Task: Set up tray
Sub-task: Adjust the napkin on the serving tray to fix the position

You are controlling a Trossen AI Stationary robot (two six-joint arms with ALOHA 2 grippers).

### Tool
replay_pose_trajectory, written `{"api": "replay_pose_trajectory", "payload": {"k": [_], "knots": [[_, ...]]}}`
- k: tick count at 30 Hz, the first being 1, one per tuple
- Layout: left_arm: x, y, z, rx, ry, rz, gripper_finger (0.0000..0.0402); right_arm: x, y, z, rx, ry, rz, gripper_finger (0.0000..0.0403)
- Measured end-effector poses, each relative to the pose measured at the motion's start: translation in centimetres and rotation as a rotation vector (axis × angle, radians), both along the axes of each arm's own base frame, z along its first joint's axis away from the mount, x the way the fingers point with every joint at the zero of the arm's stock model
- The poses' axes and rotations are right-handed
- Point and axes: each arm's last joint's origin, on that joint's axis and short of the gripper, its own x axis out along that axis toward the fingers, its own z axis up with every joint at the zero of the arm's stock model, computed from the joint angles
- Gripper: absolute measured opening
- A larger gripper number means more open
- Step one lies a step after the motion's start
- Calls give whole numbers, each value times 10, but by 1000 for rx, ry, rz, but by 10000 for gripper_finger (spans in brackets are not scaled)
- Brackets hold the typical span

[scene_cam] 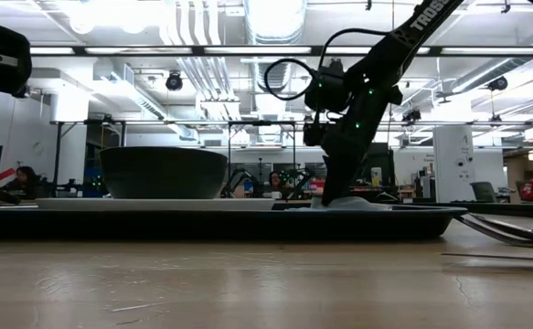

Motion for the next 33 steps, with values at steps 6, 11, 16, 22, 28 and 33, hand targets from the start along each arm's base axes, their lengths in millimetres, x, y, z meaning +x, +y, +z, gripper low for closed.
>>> {"api": "replay_pose_trajectory", "payload": {"k": [6,11,16,22,28,33], "knots": [[0,0,0,0,0,0,84,1,-1,2,-14,-14,10,76],[0,0,0,0,0,0,84,1,0,-1,2,-10,33,15],[0,0,0,0,0,0,84,3,1,0,39,-31,60,9],[0,0,0,0,0,0,84,10,-2,11,21,-70,76,8],[0,0,0,0,0,0,84,23,-2,29,64,-155,115,8],[0,0,0,0,0,0,84,25,-1,33,57,-158,131,10]]}}
